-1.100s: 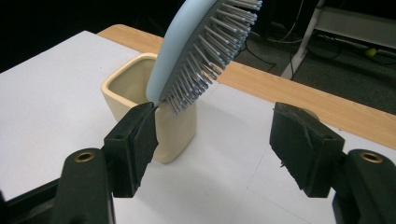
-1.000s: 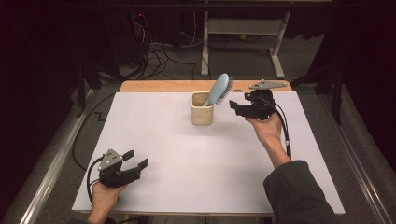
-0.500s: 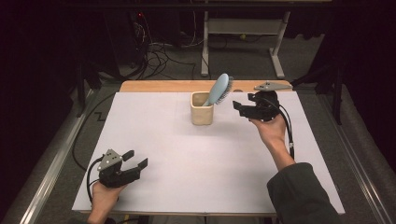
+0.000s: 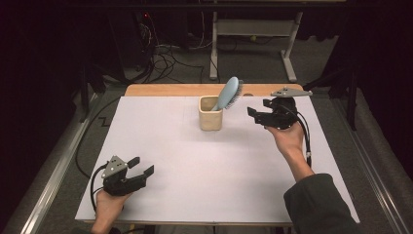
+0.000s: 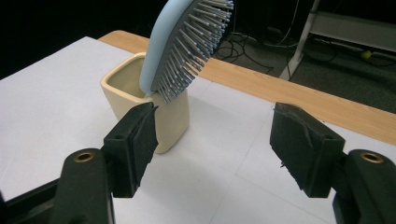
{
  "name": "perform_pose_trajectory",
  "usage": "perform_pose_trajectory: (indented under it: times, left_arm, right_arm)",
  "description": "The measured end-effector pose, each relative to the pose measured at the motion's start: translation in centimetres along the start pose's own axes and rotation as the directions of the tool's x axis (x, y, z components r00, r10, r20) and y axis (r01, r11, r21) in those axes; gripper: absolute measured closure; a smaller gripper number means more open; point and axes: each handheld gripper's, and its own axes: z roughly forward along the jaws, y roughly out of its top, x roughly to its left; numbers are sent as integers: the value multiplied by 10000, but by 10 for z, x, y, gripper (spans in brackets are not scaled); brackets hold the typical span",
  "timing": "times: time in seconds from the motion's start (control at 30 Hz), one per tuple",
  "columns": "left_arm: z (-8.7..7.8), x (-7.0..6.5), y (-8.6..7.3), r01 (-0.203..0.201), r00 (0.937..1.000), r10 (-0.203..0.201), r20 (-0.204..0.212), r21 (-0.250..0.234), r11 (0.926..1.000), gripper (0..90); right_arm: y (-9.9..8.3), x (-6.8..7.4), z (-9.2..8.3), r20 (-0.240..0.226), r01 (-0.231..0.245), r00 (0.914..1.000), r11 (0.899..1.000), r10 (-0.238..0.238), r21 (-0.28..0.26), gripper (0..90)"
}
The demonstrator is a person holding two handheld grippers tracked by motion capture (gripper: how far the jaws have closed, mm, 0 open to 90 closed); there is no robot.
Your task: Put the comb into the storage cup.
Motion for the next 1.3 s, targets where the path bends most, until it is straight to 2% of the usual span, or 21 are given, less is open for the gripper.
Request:
perform_pose_trajectory:
  times: [0.17,1.3]
  left_arm:
    - [0,0,0,8,10000,-8,-5,2,10000,332]
    - [0,0,0,29,10000,-29,-9,-12,10000,332]
  right_arm:
    - [-2,-3,-3,15,-187,9998,9998,187,-61,321]
    - [-16,-18,-29,223,-428,9988,9986,435,-300,323]
